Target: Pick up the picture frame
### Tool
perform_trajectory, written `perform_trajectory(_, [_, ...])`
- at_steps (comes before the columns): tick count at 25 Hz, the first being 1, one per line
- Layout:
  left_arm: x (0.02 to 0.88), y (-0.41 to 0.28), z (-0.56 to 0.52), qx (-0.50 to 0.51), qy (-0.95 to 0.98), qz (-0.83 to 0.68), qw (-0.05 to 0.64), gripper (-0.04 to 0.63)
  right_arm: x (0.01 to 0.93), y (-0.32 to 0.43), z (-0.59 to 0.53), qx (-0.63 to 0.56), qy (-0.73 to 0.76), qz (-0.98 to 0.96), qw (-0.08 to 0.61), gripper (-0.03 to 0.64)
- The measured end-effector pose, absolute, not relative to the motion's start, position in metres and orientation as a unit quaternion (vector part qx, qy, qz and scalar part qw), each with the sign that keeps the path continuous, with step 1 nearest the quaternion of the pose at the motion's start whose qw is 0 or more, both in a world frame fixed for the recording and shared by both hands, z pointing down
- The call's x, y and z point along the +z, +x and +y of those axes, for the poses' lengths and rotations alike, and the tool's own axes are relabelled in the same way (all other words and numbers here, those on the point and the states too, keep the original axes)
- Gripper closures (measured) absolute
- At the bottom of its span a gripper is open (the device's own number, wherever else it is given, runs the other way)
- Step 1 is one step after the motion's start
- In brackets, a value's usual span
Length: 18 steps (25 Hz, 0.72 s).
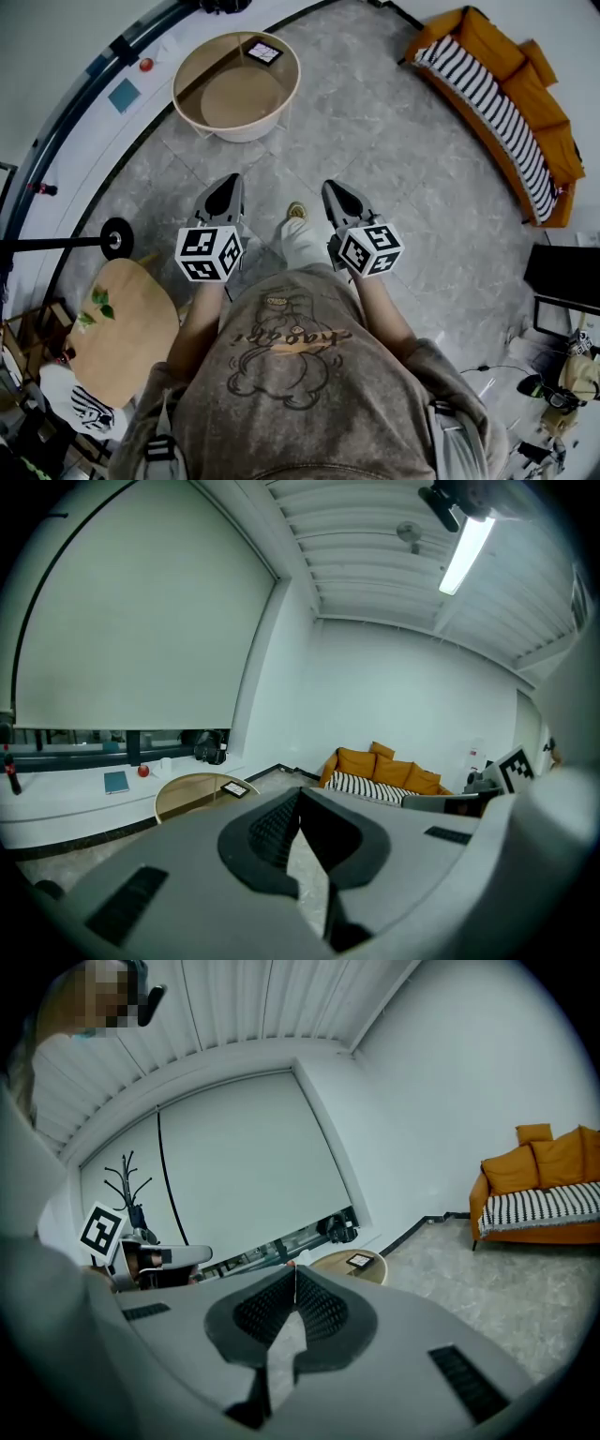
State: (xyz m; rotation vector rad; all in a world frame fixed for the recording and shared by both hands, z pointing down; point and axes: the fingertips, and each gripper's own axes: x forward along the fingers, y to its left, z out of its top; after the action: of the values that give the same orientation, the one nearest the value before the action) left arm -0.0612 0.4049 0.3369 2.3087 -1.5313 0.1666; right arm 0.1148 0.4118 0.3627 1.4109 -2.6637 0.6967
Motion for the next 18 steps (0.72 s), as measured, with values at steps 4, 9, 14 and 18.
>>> perform_trajectory(4, [0.332, -0.058, 0.372, 0.059, 0.814, -0.547, 0.185, 0.577, 0.357, 0.119, 0.378, 0.227, 0.452, -0.862, 0.027, 0.598])
perform_trajectory(9, [0.329, -0.053, 0.332, 0.06, 0.807, -0.556, 0.19, 0.577, 0.352, 0.125, 0.335, 0.227, 0.442, -0.867, 0.029, 0.598])
perform_trajectory(14, [0.327, -0.043, 0.288, 0.062, 0.801, -0.563, 0.193, 0.577, 0.349, 0.134, 0.287, 0.228, 0.432, -0.872, 0.033, 0.598])
perform_trajectory(18, [0.327, -0.037, 0.255, 0.061, 0.796, -0.571, 0.194, 0.577, 0.351, 0.141, 0.252, 0.229, 0.425, -0.875, 0.035, 0.598])
